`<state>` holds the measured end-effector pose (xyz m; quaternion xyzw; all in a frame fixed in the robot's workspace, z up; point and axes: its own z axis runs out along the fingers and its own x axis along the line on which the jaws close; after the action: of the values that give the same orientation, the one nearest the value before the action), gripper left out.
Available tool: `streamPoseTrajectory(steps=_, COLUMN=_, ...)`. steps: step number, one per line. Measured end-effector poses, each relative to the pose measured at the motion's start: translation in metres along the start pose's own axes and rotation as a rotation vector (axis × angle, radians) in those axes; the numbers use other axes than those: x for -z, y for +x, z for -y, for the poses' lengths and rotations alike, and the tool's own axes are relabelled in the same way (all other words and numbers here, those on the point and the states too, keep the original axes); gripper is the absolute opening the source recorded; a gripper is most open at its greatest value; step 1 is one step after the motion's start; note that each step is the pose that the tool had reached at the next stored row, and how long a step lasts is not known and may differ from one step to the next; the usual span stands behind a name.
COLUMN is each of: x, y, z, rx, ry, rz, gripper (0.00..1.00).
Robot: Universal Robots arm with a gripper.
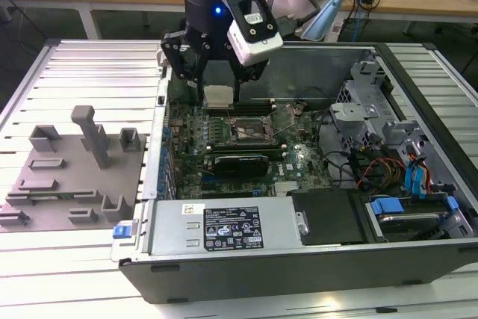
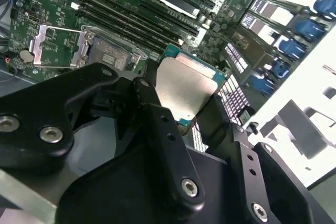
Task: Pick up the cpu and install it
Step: 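Pick up the cpu and move it towards the insertion slot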
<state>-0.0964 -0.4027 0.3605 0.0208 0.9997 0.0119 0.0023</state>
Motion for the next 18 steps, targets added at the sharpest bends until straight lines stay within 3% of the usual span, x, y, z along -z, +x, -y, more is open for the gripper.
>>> streamPoseTrajectory(steps=10, x=-0.0174, y=-0.0137, z=-0.0109, rx=0.0, ry=0.0004, rz=-0.0071, gripper=0.55)
streamPoseTrajectory(steps=14, x=-0.0254, y=-0.0176, z=-0.0177, rx=0.0, ry=0.0004, rz=-0.0086, gripper=0.55)
streamPoseTrajectory(steps=18, x=-0.033, y=-0.0242, z=-0.0293, rx=0.0, ry=0.0005, rz=-0.0091, gripper=0.55)
